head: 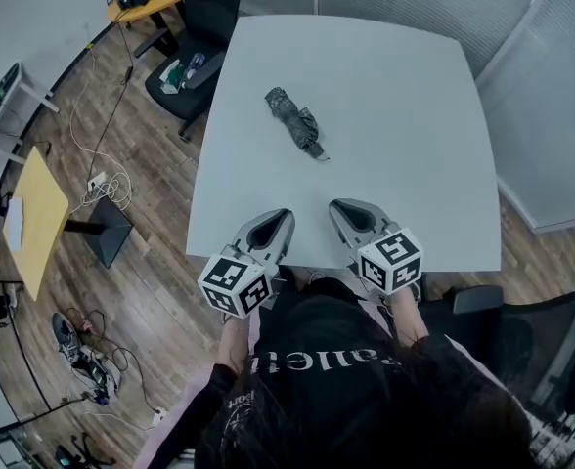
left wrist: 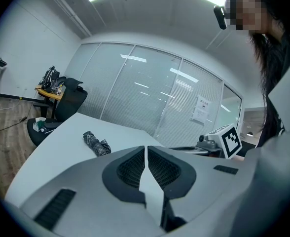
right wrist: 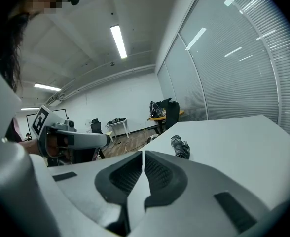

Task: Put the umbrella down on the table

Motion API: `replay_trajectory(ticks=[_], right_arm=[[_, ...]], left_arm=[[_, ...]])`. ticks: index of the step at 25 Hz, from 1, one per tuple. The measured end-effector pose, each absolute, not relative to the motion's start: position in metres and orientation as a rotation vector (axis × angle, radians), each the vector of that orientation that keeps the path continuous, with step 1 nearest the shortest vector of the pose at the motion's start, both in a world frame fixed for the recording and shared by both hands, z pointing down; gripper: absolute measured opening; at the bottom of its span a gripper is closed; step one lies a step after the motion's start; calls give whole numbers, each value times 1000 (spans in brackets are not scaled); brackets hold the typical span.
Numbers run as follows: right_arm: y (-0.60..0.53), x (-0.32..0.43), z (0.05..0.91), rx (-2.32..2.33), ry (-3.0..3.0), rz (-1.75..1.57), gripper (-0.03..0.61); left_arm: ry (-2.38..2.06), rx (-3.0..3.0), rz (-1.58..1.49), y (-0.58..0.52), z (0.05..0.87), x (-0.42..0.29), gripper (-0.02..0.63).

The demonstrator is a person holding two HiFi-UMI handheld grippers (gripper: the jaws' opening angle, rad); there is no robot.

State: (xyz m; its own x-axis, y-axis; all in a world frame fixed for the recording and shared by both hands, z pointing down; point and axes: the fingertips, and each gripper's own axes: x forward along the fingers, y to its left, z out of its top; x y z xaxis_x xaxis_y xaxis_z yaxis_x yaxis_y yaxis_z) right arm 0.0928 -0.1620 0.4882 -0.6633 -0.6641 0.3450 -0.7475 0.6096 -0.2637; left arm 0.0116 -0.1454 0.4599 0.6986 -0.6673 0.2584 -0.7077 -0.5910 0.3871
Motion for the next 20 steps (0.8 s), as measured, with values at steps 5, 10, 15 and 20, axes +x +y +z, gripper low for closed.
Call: replay_trajectory(ticks=[5,10,15,20], right_arm=[[-163,96,491,1165,-2618,580,29],[-162,98,490,1169,-2617,578,29],[-163,99,491,1173,-2617,582,29],[-166,102,490,1180,-2621,579,29]], left_arm=[[-1061,2448,115,-148,460,14,26],[-1062,2455,115,-146,458,14,26],[-1068,2454,116,-144,459,14,26],[-1074,2456,114,-145,459,14,26]])
